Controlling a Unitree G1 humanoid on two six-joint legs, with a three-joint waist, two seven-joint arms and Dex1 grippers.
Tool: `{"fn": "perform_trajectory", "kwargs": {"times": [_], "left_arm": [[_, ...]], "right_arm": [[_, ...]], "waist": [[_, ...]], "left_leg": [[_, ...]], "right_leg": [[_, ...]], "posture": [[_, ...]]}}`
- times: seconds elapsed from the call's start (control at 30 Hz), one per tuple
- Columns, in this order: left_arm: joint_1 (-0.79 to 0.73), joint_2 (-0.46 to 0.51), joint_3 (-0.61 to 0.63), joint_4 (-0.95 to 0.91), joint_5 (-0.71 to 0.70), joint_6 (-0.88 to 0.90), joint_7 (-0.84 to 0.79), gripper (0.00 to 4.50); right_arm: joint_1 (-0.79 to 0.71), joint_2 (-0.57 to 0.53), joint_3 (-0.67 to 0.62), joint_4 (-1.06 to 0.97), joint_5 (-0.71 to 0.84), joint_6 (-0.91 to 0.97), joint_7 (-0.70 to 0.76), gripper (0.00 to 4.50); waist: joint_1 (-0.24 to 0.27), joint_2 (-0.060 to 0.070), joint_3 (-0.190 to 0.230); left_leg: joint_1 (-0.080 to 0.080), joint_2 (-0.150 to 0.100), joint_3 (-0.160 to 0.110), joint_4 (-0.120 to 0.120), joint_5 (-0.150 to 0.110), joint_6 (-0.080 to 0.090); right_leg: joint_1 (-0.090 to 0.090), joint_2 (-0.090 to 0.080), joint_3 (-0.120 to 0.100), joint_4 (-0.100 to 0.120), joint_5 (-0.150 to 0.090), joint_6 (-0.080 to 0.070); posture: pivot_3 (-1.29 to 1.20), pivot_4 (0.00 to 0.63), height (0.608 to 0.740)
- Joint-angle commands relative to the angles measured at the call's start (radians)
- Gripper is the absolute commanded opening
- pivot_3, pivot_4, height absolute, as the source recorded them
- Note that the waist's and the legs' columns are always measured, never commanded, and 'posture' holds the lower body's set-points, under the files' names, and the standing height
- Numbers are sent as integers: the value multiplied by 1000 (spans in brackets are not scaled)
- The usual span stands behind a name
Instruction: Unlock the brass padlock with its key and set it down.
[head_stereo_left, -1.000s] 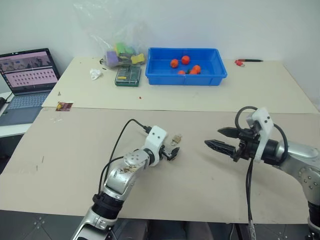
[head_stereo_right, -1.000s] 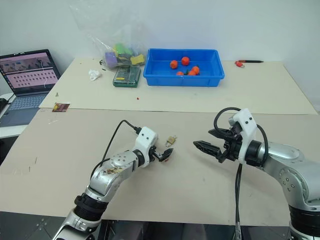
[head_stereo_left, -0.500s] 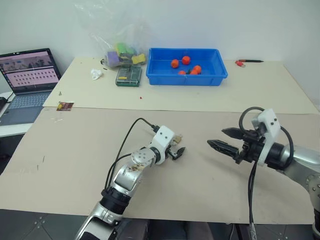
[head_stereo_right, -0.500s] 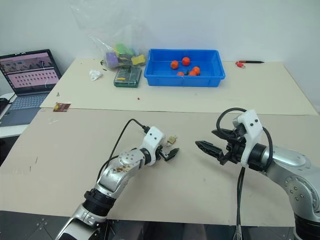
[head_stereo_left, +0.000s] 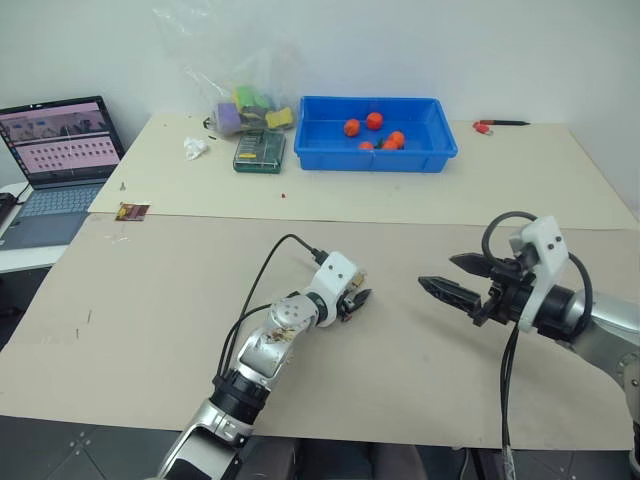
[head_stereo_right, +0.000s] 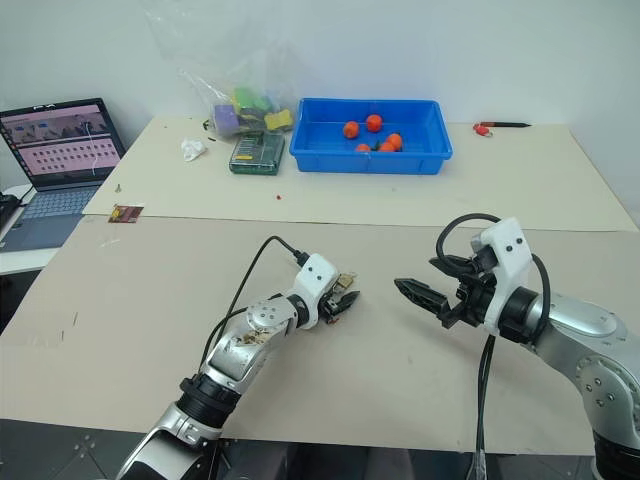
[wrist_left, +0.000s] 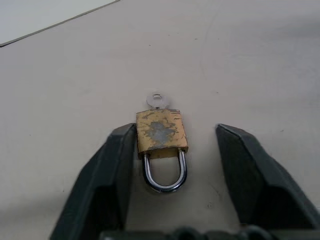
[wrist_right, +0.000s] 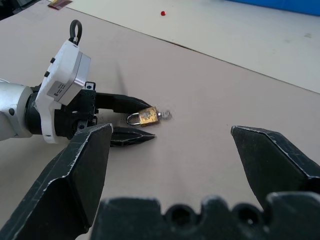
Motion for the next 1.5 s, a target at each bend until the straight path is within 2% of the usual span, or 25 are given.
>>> {"fn": "perform_trajectory", "kwargs": {"times": [0.03,0.07,0.17,0.27,0.47,0.63,0.83,1.03,1.23,1.4,1.5], "left_arm": [[-7,4,-14,17,12,-16,-37,977],[-8,8,-15,20,15,-23,-43,811],[-6,37,-15,15,12,-50,-90,814],[0,112,6,-20,-1,-132,-177,814],[33,358,41,-44,-8,-577,-423,814],[66,434,76,-59,-8,-844,-472,814],[116,515,113,-70,209,-1270,-355,814],[132,523,197,-75,436,-1503,-182,814],[160,512,296,-61,638,-1582,-3,814],[172,504,310,-79,707,-1554,77,814],[180,508,299,-95,713,-1536,98,814]], "right_arm": [[3,8,-46,-29,45,3,-24,4500],[6,18,-40,-31,48,1,-39,4500],[15,36,-13,-50,61,-1,-58,4500],[16,43,14,-50,70,-2,-57,4500],[13,39,79,4,81,-13,13,4500],[-7,66,121,80,78,-27,70,4500],[-59,158,174,152,133,8,82,4500],[-87,197,189,175,178,15,93,4500],[-84,222,188,170,247,36,91,4500],[-66,205,220,108,244,-3,178,4500],[-65,181,299,54,120,-78,228,4500]], "waist": [[1,0,0],[1,0,0],[1,0,0],[-6,0,0],[-15,1,0],[-11,1,0],[-15,1,0],[-11,1,0],[-14,1,-1],[-13,1,-1],[-15,1,-1]], "left_leg": [[0,0,0,0,0,0],[0,0,0,0,0,0],[0,0,0,0,0,0],[0,0,0,0,0,0],[0,1,0,0,0,0],[0,2,0,0,0,0],[0,2,0,0,0,0],[0,2,1,-1,0,0],[0,2,1,-1,0,0],[1,1,1,-1,0,0],[1,1,1,-1,0,0]], "right_leg": [[0,0,0,0,0,0],[0,0,0,0,0,0],[0,0,0,0,0,0],[0,0,0,0,0,0],[-2,1,0,1,0,0],[-1,0,0,0,0,0],[-1,0,1,-1,0,-1],[-1,0,0,-1,1,-1],[-1,1,0,-1,1,-1],[-1,1,0,0,1,-1],[-2,1,0,0,1,-1]], "posture": [[0,150,740],[0,150,740],[0,150,740],[0,150,740],[0,150,740],[0,150,740],[0,150,740],[0,150,740],[0,150,740],[0,150,740],[0,150,740]]}}
